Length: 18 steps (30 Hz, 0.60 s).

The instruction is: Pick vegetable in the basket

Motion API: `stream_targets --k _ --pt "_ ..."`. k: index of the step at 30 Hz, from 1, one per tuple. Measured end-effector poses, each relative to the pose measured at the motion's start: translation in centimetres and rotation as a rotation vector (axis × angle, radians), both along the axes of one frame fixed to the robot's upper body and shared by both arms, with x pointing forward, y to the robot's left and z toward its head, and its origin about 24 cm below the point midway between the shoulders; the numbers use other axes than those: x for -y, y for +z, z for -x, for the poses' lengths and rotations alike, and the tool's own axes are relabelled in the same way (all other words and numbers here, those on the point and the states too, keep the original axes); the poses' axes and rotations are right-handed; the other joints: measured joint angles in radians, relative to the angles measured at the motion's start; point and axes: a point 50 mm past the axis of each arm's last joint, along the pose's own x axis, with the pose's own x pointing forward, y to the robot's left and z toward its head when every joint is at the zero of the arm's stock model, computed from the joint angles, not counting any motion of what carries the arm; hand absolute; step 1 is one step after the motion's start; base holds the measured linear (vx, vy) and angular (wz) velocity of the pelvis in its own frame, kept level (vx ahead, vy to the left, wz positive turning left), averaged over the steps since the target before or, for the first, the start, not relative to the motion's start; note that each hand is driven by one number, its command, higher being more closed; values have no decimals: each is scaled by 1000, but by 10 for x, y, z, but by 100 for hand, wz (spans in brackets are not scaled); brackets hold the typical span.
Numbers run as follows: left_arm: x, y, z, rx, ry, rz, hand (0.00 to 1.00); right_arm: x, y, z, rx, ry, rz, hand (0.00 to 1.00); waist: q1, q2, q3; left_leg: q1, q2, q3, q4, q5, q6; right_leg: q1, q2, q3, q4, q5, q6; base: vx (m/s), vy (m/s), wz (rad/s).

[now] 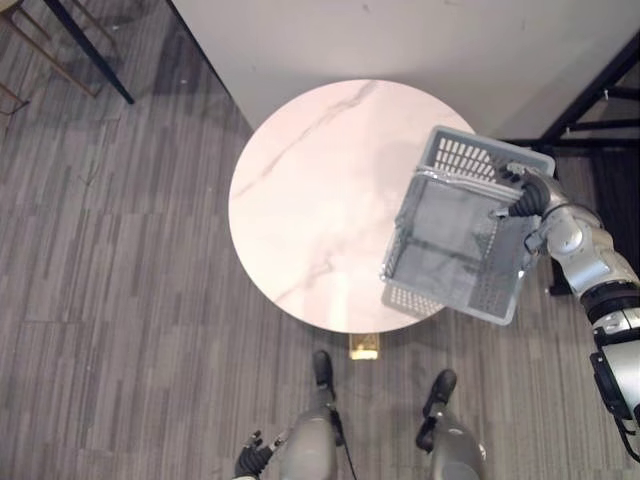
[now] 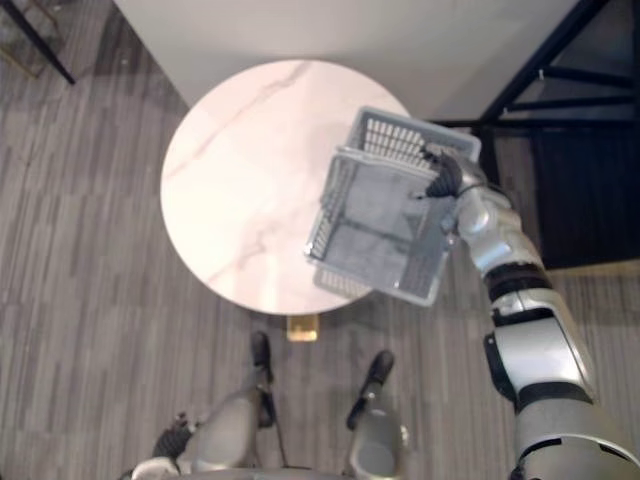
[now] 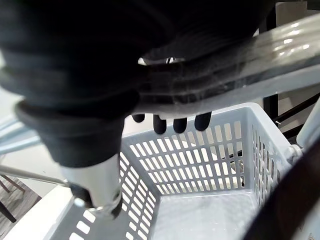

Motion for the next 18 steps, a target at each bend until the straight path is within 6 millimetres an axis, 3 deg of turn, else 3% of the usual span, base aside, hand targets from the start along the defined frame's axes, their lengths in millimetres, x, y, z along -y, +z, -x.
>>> stream_targets --k 15,18 --pt "-1 1 -2 0 -17 -8 0 -7 -2 1 -81 75 179 100 2 -4 10 5 2 -1 0 1 -1 5 0 0 5 0 0 0 0 0" --pt "-3 1 -2 -6 -54 -27 0 -13 -12 5 -143 132 252 100 4 -8 10 24 3 -1 0 1 -1 24 0 0 9 0 0 0 0 0"
